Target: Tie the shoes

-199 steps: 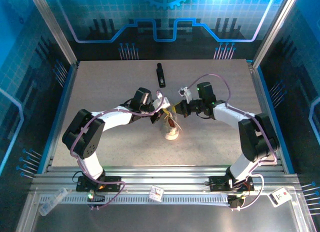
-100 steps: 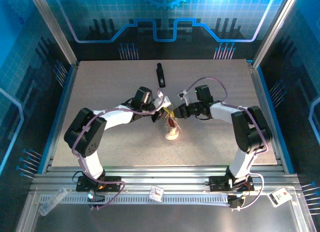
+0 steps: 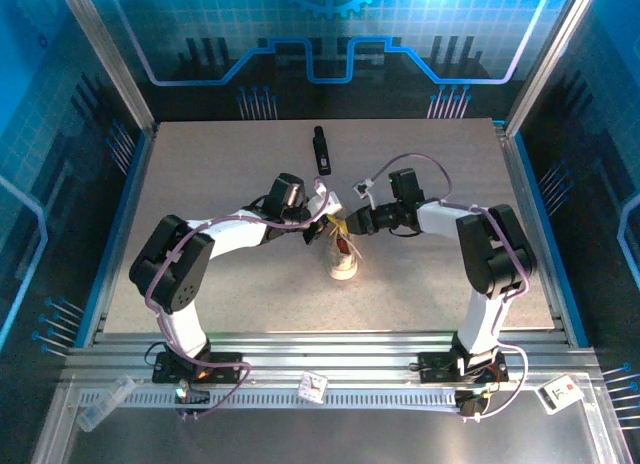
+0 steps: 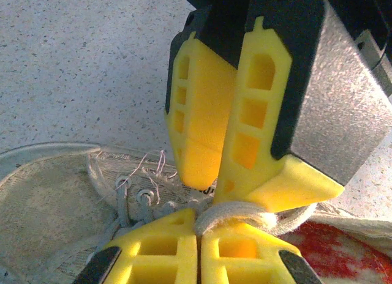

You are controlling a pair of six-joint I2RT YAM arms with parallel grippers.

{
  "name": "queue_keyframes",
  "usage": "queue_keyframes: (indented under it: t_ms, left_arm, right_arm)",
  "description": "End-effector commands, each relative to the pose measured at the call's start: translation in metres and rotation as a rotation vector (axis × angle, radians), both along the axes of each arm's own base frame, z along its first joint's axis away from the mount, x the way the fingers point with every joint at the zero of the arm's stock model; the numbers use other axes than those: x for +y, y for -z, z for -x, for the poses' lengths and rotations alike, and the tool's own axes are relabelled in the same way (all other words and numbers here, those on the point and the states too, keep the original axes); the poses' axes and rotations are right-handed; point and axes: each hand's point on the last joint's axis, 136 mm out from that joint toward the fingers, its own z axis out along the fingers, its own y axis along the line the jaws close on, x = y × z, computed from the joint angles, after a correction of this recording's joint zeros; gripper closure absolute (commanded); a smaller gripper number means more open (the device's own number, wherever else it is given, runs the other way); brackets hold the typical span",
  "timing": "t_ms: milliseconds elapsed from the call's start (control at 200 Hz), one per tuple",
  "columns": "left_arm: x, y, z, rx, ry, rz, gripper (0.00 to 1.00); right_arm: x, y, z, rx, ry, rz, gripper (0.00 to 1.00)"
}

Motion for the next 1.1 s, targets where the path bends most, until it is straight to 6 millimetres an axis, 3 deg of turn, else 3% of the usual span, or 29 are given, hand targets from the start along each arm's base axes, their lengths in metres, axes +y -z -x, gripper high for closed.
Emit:
queue_keyframes:
  t_ms: [0,65,130,440,695,790,915,1095]
  left_arm:
    - [-0.011,-0.011,-0.005,-0.036,0.037,0.040,0.96]
    - [-0.011,-0.010,-0.004,-0.035,0.039,0.036,0.96]
    - [-0.010,-0.010,-0.004,-0.037,0.037,0.032,0.95]
    - [-0.008,-0.008,-0.004,-0.045,0.034,0.014,0.89]
    - [-0.007,-0.012,-0.003,-0.054,0.036,0.018,0.84]
    - [-0.007,-0.012,-0.002,-0.059,0.037,0.019,0.86]
    - [-0.008,-0.012,-0.004,-0.062,0.037,0.020,0.90]
    - [-0.010,-0.012,-0.004,-0.063,0.041,0.025,0.91]
  right_arm:
    - [0.002,-0.002,-0.001,0.026,-0.019,-0.024,0.76]
    - [0.002,-0.005,-0.002,0.014,-0.014,-0.021,0.92]
    - [-0.002,-0.010,-0.004,-0.020,0.010,-0.009,1.00]
    - [-0.026,-0.040,-0.015,-0.150,0.124,-0.042,1.00]
    - [-0.026,-0.031,-0.014,-0.115,0.116,-0.035,1.00]
    - [-0.024,-0.027,-0.013,-0.073,0.103,-0.041,1.00]
    - [-0.021,-0.024,-0.012,-0.048,0.093,-0.055,0.82]
    - [-0.017,-0.017,-0.011,0.005,0.077,-0.068,0.74]
